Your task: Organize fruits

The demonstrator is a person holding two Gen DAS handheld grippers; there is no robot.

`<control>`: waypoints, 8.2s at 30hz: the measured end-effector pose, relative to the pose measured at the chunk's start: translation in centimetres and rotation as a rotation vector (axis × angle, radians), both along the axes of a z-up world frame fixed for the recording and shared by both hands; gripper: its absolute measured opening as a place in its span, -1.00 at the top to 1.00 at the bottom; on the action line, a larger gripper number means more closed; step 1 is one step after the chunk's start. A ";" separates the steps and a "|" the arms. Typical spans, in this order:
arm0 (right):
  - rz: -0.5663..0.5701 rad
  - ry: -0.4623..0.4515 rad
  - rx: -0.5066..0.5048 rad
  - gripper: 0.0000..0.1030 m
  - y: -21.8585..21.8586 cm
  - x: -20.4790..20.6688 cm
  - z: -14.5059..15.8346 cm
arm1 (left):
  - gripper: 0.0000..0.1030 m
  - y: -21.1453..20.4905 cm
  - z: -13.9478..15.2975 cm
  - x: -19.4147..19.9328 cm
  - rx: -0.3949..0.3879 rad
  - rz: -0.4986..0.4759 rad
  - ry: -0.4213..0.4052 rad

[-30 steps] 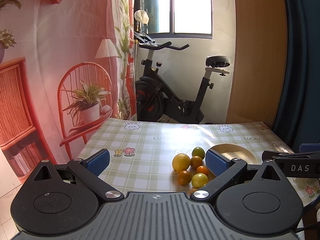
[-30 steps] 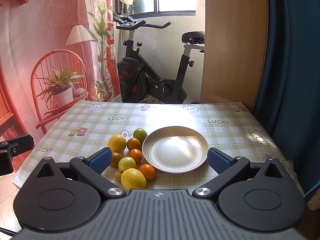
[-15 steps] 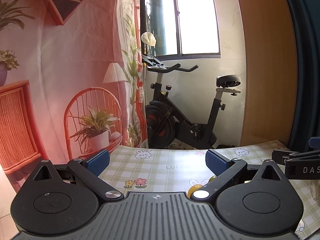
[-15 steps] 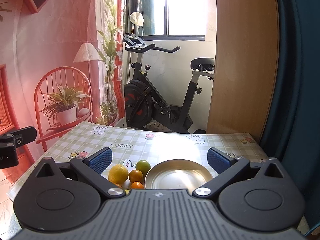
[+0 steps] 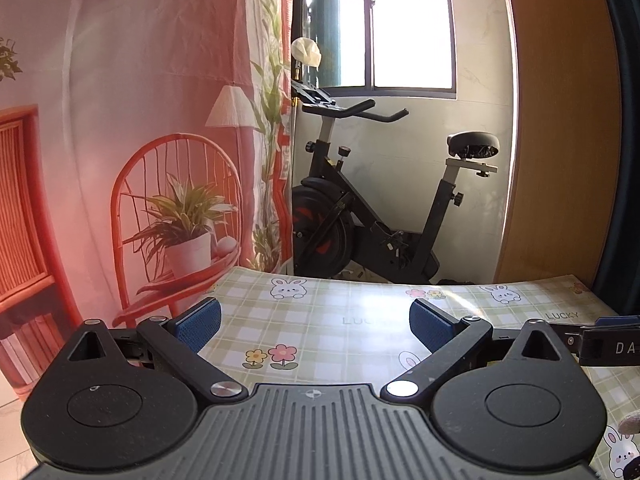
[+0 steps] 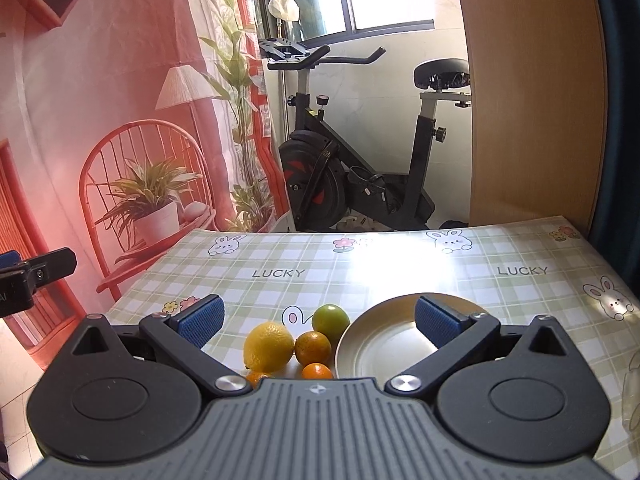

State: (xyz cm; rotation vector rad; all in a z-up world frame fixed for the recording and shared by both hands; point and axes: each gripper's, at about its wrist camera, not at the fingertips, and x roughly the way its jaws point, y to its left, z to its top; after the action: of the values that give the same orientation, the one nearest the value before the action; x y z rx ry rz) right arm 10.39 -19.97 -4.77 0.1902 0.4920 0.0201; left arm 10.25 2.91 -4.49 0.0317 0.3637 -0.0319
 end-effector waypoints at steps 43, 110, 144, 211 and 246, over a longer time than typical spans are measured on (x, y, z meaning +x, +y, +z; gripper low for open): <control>0.163 0.137 -0.147 -0.80 0.8 -1.2 -8.9 | -0.66 -2.6 -8.4 0.4 -0.107 -0.074 0.274; 0.186 0.100 -0.005 -0.08 -2.1 -0.1 -8.2 | -0.09 -12.3 -8.7 6.8 -0.117 -0.591 0.397; 0.140 0.119 -0.001 -0.10 -4.5 8.7 -10.4 | -0.09 -14.0 -10.7 14.0 -0.146 -0.477 0.412; 0.331 0.188 -0.081 0.34 3.9 1.1 -13.5 | -0.02 -1.2 -13.4 2.0 -0.171 -0.262 0.389; 0.310 0.061 -0.032 0.41 2.9 -0.2 -11.2 | 0.48 -2.6 -10.3 0.3 -0.125 -0.330 0.249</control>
State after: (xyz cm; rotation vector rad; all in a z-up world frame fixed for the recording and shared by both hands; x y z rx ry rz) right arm 10.24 -17.05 -15.95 0.0818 0.5785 0.3095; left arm 10.53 0.29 -14.84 -0.0368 0.6017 -0.3873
